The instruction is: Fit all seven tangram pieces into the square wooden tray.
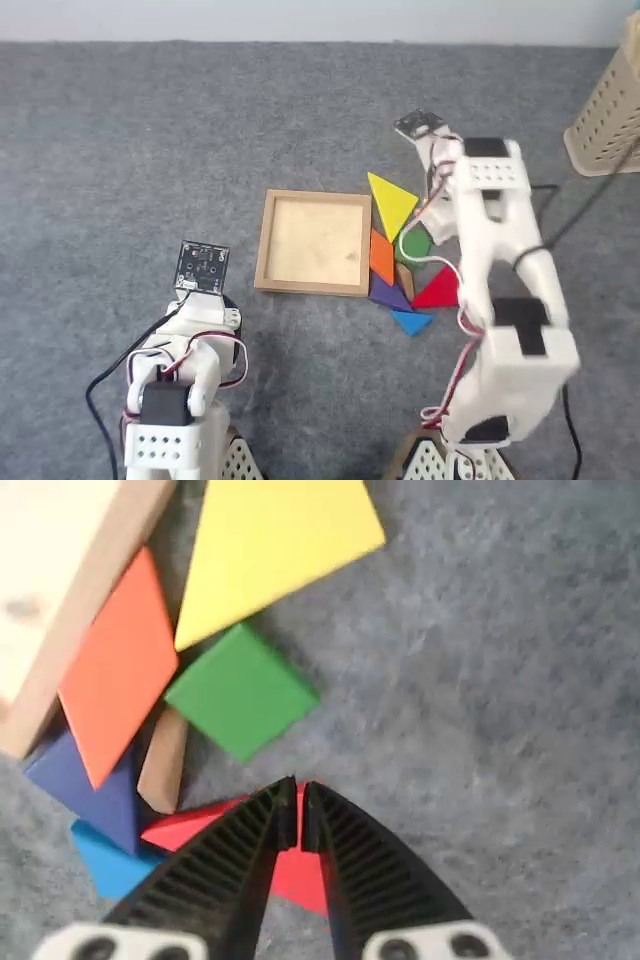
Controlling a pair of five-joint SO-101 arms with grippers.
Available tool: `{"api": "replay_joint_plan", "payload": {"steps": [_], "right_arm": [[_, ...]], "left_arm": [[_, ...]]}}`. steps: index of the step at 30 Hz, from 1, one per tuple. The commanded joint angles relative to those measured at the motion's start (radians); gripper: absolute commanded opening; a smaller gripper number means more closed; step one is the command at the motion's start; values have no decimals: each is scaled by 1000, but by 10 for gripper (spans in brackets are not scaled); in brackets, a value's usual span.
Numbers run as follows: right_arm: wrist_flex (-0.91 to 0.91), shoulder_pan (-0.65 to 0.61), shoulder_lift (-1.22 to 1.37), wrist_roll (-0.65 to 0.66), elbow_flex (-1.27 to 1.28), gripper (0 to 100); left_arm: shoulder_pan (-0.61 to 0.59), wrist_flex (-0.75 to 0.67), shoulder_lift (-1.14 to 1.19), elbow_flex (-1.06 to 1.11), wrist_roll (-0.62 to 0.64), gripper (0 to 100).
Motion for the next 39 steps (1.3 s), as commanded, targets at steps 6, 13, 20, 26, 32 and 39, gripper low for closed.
{"api": "replay_joint_plan", "payload": {"steps": [6,13,20,26,32,39], "right_arm": [[-188,2,-466,-69,514,21],[-220,142,-573,-63,661,21],[-280,143,-521,-71,700,21],[-375,130,-406,-68,709,21],[-415,160,-305,-31,692,21],[-401,202,-291,37,618,21]], "left_arm": [[-6,5,-3,-5,9,11],[-6,5,-3,-5,9,11],[-6,5,-3,-5,9,11],[-6,5,-3,-5,9,11],[-6,5,-3,-5,9,11],[-6,5,-3,-5,9,11]]}}
